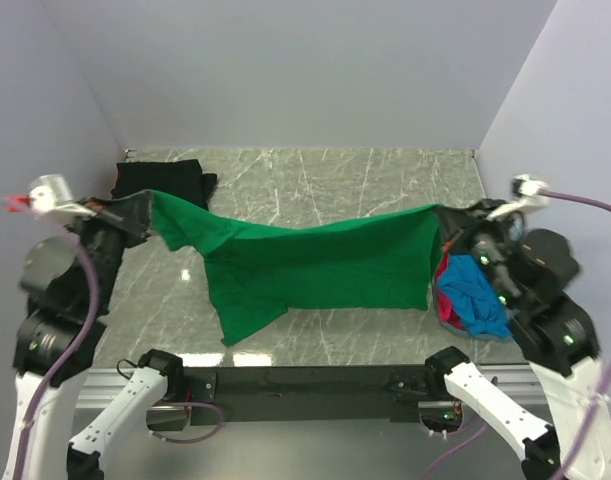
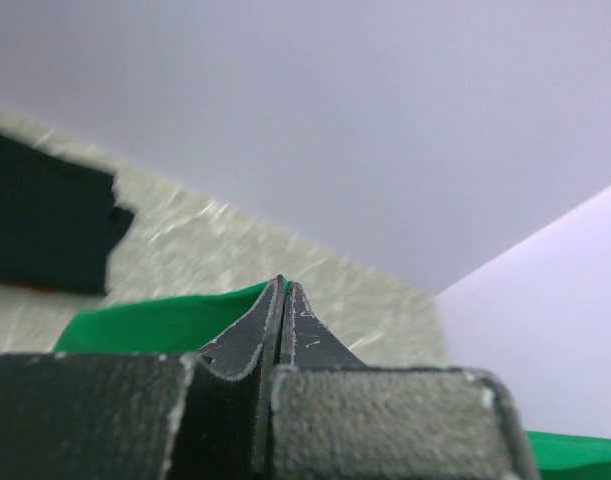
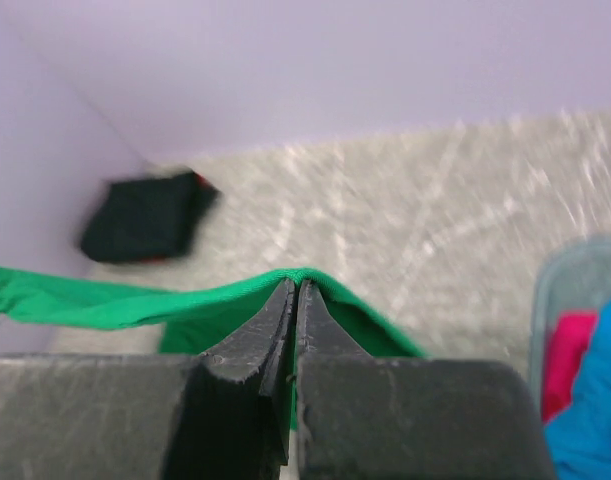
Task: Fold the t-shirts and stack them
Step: Flatten the tshirt out
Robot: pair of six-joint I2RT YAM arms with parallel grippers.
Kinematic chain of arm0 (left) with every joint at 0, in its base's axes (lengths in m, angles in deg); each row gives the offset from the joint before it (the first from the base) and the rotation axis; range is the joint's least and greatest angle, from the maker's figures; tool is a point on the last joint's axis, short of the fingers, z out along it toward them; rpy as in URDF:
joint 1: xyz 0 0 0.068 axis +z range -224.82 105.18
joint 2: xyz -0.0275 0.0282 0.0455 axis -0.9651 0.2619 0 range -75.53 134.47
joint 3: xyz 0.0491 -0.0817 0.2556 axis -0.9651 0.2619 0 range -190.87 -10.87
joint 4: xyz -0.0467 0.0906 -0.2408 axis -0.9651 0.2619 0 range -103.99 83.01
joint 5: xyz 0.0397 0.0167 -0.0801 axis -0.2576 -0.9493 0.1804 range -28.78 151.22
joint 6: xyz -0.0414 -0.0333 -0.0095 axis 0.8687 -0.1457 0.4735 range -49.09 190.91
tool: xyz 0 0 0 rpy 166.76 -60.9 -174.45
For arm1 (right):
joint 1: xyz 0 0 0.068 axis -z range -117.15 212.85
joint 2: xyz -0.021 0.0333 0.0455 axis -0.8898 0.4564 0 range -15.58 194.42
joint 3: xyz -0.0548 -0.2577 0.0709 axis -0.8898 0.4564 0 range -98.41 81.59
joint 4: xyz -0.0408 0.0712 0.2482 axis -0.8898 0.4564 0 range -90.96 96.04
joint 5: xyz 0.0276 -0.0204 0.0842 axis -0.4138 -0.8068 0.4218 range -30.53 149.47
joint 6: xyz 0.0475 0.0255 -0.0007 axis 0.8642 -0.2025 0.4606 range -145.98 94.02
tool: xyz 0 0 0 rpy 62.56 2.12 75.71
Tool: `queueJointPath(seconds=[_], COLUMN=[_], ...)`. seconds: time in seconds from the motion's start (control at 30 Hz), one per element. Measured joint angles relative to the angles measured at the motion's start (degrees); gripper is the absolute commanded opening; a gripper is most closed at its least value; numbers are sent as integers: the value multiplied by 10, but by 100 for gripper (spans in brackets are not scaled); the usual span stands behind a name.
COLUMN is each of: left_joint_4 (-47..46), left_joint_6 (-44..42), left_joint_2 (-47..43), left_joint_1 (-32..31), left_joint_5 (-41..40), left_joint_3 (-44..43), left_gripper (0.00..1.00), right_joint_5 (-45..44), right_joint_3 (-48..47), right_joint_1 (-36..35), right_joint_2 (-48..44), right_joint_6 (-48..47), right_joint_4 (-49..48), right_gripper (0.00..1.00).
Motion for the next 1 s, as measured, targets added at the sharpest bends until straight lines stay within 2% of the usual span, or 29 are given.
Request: queueJointPath(seconds=[0.13, 0.27, 0.37, 0.53, 0.67, 0.8, 0.93, 1.0], left_joint_4=[-12, -39, -63, -79, -48, -34, -44, -65], left_joint_6=[1, 4, 4, -2, -19, -48, -65, -67], left_joint_2=[-21, -2, 66, 255, 432, 569, 625, 624], left_joint_1=[0, 0, 0, 5, 20, 45, 78, 98], left_joint_5=[23, 50, 63, 79, 110, 152, 200, 229], left_joint_3=[-32, -19, -2, -31, -173, -398, -556, -590], left_gripper=[1, 1, 1, 1, 1, 0, 1, 0], right_joint_5=[25, 38, 40, 74, 115, 141, 174, 188], right_joint_3=[-49, -43, -29, -28, -69, -163, -290, -341], right_joint_1=[0, 0, 1, 53, 113, 147, 176, 188], right_joint_2=[-22, -16, 31, 178, 314, 404, 460, 472], right_joint_6=[-2, -7, -15, -24, -28, -30, -32, -34], right_joint_4=[0, -19, -41, -89, -111, -129, -163, -188], right_gripper=[0, 0, 0, 0, 0, 0, 0, 0])
